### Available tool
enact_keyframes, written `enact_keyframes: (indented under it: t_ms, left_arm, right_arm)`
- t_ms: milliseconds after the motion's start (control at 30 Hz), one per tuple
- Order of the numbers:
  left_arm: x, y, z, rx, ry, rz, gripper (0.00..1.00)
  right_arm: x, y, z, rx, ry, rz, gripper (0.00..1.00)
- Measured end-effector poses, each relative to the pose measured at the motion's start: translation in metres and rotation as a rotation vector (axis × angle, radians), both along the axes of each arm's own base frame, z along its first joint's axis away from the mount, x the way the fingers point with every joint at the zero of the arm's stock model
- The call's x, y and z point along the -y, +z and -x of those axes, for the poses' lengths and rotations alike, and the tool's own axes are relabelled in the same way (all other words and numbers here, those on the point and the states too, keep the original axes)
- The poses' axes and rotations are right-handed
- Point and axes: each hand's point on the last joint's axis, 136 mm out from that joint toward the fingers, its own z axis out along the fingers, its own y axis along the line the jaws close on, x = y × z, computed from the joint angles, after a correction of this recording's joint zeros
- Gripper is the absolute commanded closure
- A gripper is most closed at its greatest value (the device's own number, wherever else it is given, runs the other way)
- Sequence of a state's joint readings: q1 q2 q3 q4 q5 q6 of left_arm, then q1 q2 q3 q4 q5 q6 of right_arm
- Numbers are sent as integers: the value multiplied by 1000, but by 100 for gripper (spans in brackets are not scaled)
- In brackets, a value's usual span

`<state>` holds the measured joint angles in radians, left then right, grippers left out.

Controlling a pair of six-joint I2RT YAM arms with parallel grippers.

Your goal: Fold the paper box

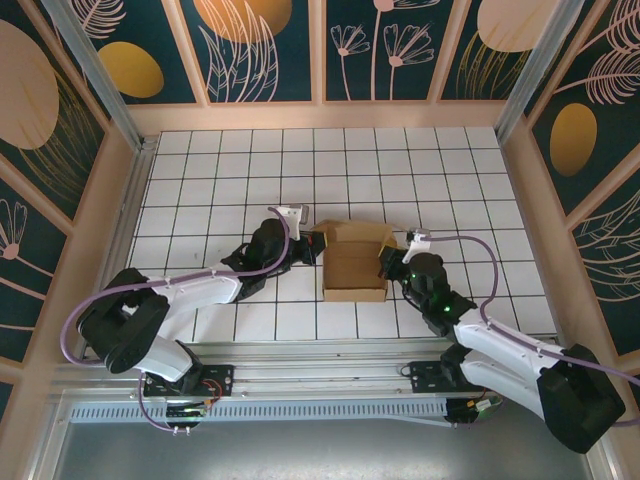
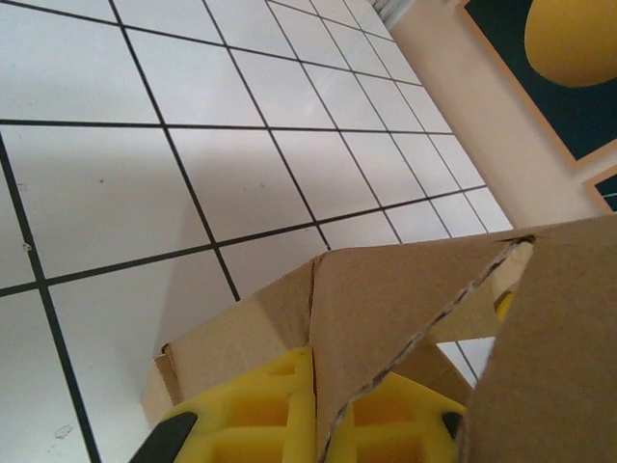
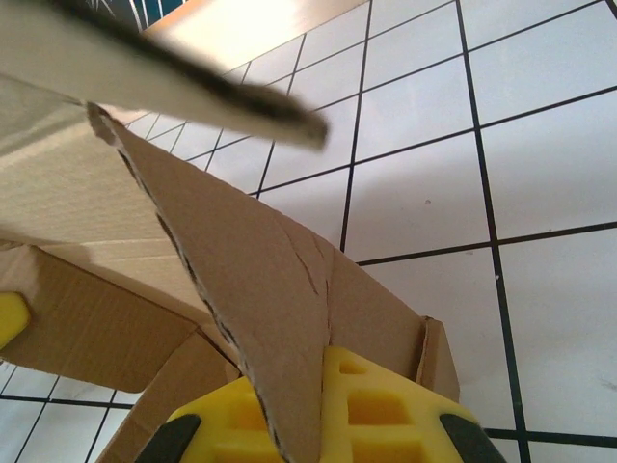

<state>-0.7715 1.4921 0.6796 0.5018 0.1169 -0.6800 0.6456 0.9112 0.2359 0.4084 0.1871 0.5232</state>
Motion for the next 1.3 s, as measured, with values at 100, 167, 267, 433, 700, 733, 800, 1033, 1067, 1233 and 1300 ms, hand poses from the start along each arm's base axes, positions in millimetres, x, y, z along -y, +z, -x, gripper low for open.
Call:
enact_keyframes:
  t_ms: [100,167,267,433,700,733,800,1033,1067,1233,1300]
  left_arm:
    - [1,1,-1,-19,10,26,100]
    - [2,1,-1,-30,16,37,100]
    - [2,-1,0,-44,22,50,100]
    - [0,-3,7,-44,13,91,100]
    - [4,-15,14,-92,-8,117,100]
    - [4,-15,14,-93,-8,125,100]
    - [5,-15,13,-98,-5,134,100]
    - [1,-17,13,-99,9,95,100]
    - [0,-16,15,-95,5,82,100]
    - [-4,-12,31,-73,-36,25,100]
    - [-5,-11,36,-64,-56,13,100]
  right_arm:
    - [-1,-1,1,2,0,2,98]
    - [0,-2,2,4,-3,5,98]
    - [-1,-3,5,11,1,2,98]
    - [-1,-4,8,24,0,-1,99]
    - [-1,-10,11,15,2,1,99]
    - [-1,-10,11,16,1,0,99]
    - [-1,-10,11,16,1,0,99]
    - [-1,-10,14,19,7,-6,97]
    - [-1,-10,16,20,11,-7,95]
    - [-7,-9,26,1,51,-29,72]
    - [-12,-11,33,-16,85,-35,67]
